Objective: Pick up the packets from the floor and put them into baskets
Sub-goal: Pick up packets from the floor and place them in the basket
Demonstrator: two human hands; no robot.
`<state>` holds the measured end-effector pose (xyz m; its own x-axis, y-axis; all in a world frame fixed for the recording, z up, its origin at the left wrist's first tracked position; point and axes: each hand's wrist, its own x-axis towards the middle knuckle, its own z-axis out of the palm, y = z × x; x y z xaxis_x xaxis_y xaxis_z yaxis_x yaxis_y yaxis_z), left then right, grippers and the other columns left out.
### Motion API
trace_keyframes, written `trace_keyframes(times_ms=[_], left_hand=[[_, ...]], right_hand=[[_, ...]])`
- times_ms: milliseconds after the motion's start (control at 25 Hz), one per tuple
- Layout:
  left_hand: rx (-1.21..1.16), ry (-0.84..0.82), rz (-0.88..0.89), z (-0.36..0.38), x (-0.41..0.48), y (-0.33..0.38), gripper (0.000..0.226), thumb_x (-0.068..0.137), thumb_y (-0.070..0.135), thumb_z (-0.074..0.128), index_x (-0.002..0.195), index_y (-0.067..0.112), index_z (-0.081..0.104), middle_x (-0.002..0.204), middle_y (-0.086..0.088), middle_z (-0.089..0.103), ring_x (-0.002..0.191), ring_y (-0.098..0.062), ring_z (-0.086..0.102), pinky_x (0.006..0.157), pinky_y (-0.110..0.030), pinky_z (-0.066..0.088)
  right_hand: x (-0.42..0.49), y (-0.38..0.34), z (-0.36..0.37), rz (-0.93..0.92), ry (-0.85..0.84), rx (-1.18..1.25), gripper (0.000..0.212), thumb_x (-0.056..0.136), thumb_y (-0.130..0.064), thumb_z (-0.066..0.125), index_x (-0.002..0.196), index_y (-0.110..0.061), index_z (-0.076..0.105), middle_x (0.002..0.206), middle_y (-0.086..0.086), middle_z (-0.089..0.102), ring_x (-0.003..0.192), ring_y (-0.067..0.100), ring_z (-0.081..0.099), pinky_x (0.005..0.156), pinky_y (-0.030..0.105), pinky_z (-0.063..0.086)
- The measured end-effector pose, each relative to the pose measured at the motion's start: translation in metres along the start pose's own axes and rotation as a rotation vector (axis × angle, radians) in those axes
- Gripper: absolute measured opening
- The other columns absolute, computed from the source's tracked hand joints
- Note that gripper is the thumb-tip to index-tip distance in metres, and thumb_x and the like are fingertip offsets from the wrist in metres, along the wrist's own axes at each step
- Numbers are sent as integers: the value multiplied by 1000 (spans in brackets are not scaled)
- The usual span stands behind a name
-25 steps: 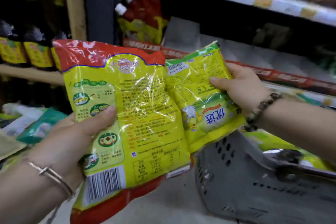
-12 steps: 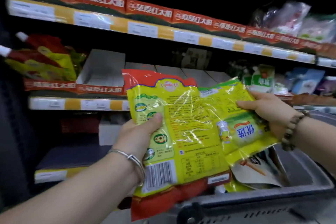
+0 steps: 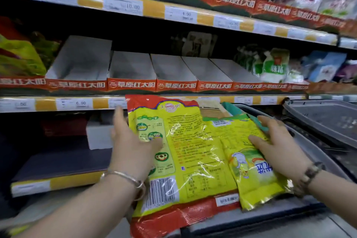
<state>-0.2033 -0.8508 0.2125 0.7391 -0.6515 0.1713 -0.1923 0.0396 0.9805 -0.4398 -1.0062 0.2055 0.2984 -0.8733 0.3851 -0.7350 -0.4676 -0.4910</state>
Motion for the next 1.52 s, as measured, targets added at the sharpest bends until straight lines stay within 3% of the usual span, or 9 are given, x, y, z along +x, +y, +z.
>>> trace_keyframes(times_ms=[80,120,200,320,520,800,1160,1360,1520], left_hand=[[247,-74,219,-7,3,4,98,72,18,77,145,38,15,140,14,21,125,-10,32,104,-25,31],[415,-157,314,-6,3,7,92,75,34,73,145,42,14,148,16,12,136,-7,17,111,-27,16],[776,-326,405,4,6,9,83,75,66,50,144,49,6,156,15,-7,142,-7,-8,115,-37,-3],[1087,-445,478,19,9,5,87,61,87,14,139,56,-6,155,14,-18,142,-13,-21,109,-55,-16],[1224,-547,363,33,33,-2,89,59,92,11,138,57,-9,156,7,-19,142,-21,-21,105,-64,-13],[1209,-515,415,30,30,-15,94,53,94,3,137,56,-11,156,6,-17,144,-23,-17,105,-64,-12],[1114,-531,396,27,29,-9,82,71,85,22,143,50,4,158,7,-8,145,-19,-11,107,-63,-11],[842,-408,439,-1,31,0,70,83,53,54,144,33,25,152,4,29,140,-19,22,114,-49,17],[762,-362,426,-65,30,2,71,80,43,62,142,28,31,146,2,38,133,-20,35,109,-38,31]], right_hand=[[-4,-5,-4,-162,-26,-36,62,86,-33,61,141,-21,34,138,5,40,129,22,36,107,32,28],[-8,-11,-3,-255,-70,-45,64,87,-43,56,143,-26,30,142,-1,35,134,17,30,110,29,23],[-12,-24,3,-382,-194,-139,66,86,-62,39,144,-36,18,148,-10,23,140,10,17,114,26,13],[-7,-30,10,-422,-299,-347,71,79,-63,17,145,-39,6,155,-12,1,143,6,1,115,27,1],[7,-29,19,-408,-343,-381,72,79,-62,14,146,-37,4,157,-7,-4,144,8,-2,116,31,0],[-6,-26,24,-417,-356,-381,73,74,-70,3,139,-38,-8,155,-7,-7,144,9,-5,117,33,-3],[-2,-40,17,-332,-390,-284,55,97,-37,35,148,-30,15,157,0,3,144,13,7,114,29,6],[-1,-77,14,-329,-206,-156,56,90,-16,53,142,-26,34,149,-1,34,130,16,38,96,18,27],[-4,-129,25,-434,-118,-86,52,87,-22,57,136,-26,44,138,-3,49,112,15,50,83,17,28]])
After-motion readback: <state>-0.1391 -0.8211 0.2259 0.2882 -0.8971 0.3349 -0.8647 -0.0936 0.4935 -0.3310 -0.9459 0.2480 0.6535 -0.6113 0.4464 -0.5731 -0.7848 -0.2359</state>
